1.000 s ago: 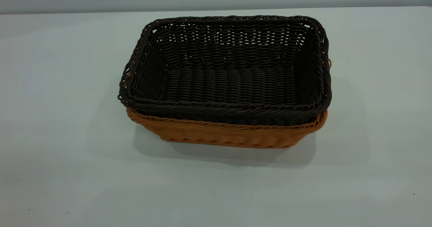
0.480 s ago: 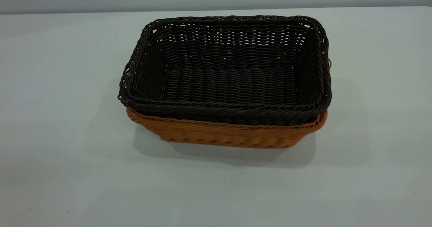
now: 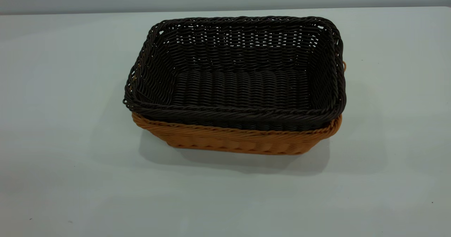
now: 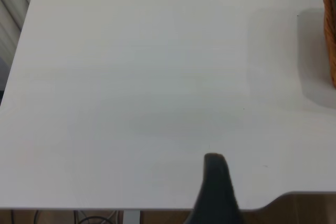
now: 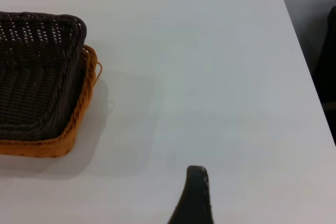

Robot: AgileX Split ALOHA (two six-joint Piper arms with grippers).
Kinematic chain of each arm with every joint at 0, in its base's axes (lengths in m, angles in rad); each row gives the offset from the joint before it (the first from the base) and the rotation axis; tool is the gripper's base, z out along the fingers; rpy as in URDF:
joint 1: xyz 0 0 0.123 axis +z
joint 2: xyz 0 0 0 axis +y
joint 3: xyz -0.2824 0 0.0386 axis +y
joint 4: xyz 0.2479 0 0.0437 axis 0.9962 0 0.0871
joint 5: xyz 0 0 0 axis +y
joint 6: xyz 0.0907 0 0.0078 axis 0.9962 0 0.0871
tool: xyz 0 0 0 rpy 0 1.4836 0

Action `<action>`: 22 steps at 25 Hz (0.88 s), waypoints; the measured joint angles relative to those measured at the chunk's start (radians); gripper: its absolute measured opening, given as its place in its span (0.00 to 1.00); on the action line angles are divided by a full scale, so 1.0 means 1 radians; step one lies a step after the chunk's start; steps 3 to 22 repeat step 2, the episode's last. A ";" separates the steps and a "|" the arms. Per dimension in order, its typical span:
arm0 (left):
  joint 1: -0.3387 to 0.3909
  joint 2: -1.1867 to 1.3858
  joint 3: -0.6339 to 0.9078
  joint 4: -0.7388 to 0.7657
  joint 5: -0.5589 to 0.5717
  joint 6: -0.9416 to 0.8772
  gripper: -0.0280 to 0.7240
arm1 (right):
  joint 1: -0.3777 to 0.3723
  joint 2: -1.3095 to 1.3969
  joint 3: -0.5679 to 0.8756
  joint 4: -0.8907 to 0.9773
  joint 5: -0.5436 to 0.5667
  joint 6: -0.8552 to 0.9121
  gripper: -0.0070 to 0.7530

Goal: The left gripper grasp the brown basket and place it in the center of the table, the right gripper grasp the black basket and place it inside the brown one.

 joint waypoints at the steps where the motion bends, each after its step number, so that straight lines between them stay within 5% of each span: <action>1: 0.000 0.000 0.000 0.000 0.000 0.000 0.70 | 0.000 0.000 0.000 0.000 0.000 0.000 0.78; 22: 0.000 0.000 0.000 0.000 0.000 0.000 0.70 | 0.000 0.000 0.000 0.000 0.000 0.000 0.78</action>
